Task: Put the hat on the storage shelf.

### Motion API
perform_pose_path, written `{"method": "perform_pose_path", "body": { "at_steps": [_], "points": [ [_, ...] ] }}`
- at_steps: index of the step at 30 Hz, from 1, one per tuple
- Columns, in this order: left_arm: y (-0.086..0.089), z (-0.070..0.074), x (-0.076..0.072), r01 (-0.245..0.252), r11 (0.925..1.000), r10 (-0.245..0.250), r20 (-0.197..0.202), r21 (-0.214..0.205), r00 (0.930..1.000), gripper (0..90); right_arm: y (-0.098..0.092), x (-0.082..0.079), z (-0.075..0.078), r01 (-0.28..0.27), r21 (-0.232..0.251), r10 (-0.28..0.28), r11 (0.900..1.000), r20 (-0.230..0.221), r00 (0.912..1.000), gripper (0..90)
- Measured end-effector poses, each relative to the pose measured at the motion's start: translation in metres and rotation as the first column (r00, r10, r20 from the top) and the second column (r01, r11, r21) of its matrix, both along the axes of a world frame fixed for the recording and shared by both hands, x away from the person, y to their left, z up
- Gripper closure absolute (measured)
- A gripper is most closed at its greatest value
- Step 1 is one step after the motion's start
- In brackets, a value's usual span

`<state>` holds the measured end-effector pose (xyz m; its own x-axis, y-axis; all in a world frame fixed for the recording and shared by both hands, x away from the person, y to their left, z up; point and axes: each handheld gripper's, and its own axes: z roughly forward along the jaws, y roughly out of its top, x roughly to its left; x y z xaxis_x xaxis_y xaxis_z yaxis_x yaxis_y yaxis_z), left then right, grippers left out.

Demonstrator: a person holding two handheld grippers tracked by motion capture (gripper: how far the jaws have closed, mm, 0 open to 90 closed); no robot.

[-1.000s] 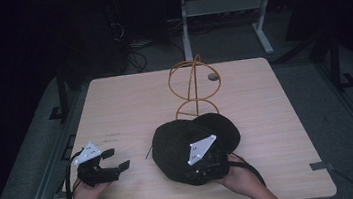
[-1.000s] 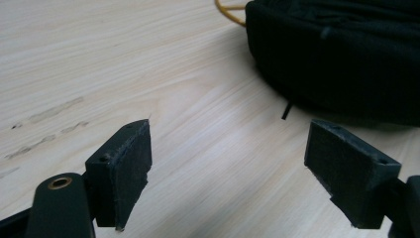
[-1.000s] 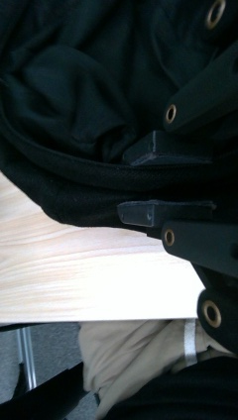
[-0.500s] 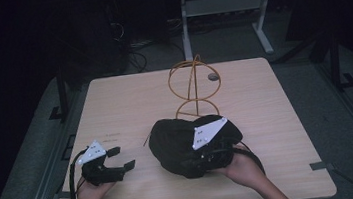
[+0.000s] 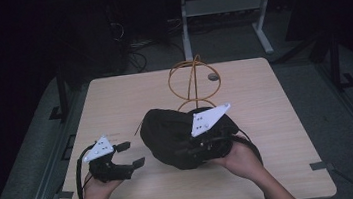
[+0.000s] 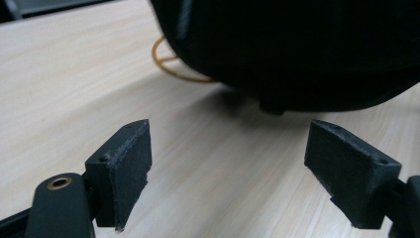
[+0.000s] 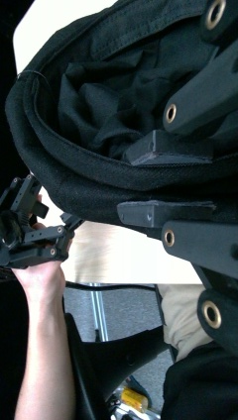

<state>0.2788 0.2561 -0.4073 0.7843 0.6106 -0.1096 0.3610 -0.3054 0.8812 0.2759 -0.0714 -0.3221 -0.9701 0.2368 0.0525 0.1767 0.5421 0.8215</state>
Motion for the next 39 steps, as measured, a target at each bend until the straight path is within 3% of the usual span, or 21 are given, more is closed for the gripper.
{"method": "perform_pose_path", "body": {
  "at_steps": [8,11,17,21,26,31,32,39],
  "points": [
    [-0.013,0.023,-0.002,0.045,0.9968,-0.042,0.045,-0.066,0.9981,16.9,0.001,0.007,0.006,0.008,0.025,-0.008,0.9997,-0.005,1.0000,75.2],
    [-0.017,0.029,-0.001,0.059,0.9962,-0.055,0.064,-0.065,0.9964,16.8,0.001,0.010,0.007,0.005,0.029,-0.005,0.9996,-0.008,1.0000,75.2],
    [-0.027,0.032,0.009,0.046,0.9989,-0.045,0.080,-0.012,0.9957,16.8,-0.003,0.009,0.011,-0.009,0.065,0.010,0.9979,-0.016,0.9998,75.2],
    [-0.030,0.030,0.019,0.025,0.9988,-0.022,0.058,-0.043,0.9981,17.8,-0.005,0.008,0.014,-0.028,0.088,0.030,0.9957,-0.021,0.9993,75.4],
    [-0.037,0.030,0.025,0.018,0.9979,-0.016,0.040,-0.062,0.9991,28.2,-0.005,0.008,0.015,-0.062,0.106,0.067,0.9925,-0.041,0.9969,75.6],
    [-0.039,0.031,0.025,0.014,0.9977,-0.009,0.074,-0.067,0.9973,55.8,-0.004,0.009,0.014,-0.074,0.105,0.079,0.9917,-0.051,0.9956,76.5],
    [-0.038,0.032,0.025,0.017,0.9974,-0.012,0.075,-0.070,0.9971,55.8,-0.004,0.009,0.014,-0.077,0.107,0.082,0.9913,-0.051,0.9953,76.9],
    [-0.038,0.037,0.028,0.015,0.9960,-0.007,0.089,-0.088,0.9960,82.0,-0.005,0.011,0.012,-0.089,0.131,0.097,0.9874,-0.062,0.9933,77.6]
  ]
}}
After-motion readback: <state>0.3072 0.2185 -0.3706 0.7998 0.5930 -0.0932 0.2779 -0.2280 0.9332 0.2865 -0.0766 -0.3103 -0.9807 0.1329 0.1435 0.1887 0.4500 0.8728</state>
